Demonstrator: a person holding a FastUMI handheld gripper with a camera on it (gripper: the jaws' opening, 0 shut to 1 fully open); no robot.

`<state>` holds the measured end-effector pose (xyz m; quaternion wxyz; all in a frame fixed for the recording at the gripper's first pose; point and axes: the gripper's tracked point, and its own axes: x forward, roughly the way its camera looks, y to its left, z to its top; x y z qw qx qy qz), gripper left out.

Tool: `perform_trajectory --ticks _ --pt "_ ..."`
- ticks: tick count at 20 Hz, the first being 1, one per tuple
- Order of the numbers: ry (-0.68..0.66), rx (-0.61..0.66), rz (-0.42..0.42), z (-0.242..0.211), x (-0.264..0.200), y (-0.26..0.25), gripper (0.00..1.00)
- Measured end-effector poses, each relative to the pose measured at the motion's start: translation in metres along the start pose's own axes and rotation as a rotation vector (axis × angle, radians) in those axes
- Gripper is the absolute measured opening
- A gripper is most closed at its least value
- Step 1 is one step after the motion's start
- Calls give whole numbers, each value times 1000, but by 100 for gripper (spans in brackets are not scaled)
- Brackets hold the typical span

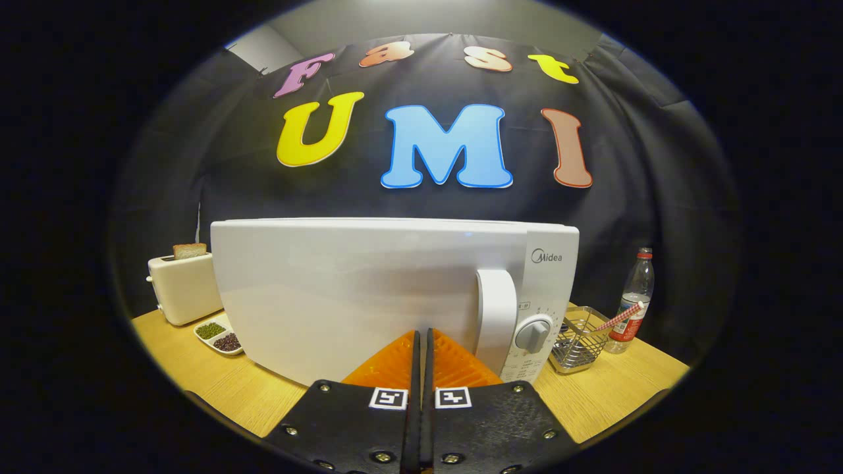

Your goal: Open the microwave, put the food inside, and close the microwave door.

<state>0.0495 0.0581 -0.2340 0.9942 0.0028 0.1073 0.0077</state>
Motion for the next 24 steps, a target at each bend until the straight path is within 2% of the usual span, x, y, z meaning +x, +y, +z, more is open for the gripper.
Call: perform_trajectory --ticks 5,8,11,16,20,24 --pt "-1 -19 -30 4 26 -6 1" --pt "-5 -57 -47 5 25 -4 3" --pt "21 -60 -24 4 24 -1 6" --pt "34 -55 0 11 14 5 6" --pt "-40 -69 1 49 0 8 6" --pt "-104 -15 21 103 -10 19 6"
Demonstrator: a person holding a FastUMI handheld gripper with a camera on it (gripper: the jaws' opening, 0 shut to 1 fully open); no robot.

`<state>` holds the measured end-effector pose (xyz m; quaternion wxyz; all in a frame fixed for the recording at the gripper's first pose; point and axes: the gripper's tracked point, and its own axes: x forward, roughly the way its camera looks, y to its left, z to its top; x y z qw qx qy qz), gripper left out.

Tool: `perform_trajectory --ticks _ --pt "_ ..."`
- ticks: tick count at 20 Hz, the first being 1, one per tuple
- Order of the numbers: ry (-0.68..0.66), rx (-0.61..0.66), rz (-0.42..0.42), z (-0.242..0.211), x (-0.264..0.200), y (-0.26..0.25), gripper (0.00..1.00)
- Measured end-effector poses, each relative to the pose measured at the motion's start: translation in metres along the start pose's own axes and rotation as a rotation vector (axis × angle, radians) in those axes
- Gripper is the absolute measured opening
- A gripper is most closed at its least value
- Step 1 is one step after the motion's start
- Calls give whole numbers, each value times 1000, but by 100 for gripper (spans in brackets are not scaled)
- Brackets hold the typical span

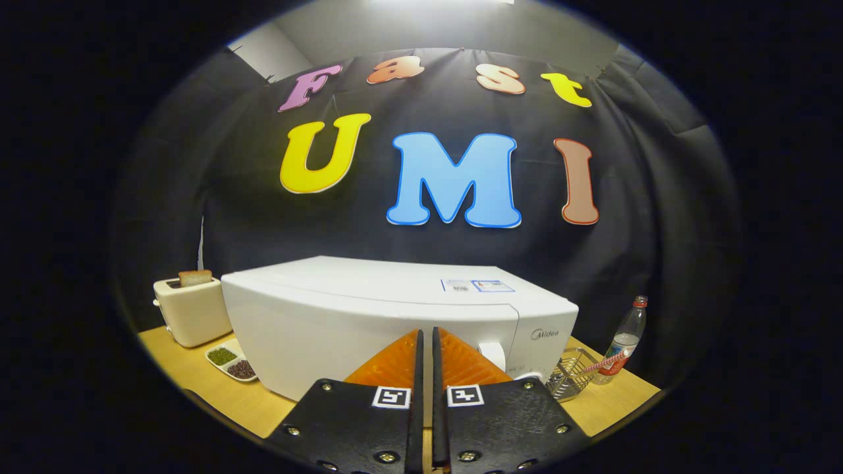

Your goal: Open the microwave, put the food inside, and close the microwave door.

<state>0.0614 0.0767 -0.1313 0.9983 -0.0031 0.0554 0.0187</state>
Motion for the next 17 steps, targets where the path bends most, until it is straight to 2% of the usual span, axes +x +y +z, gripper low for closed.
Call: perform_trajectory --ticks 4,9,11,15,17 --pt "-50 76 -2 41 5 7 6" --pt "-96 77 8 71 6 7 6" --pt "-121 60 5 82 0 -2 5" --pt "-179 107 -1 101 -19 -34 5" --pt "-169 113 17 104 -28 -46 6"
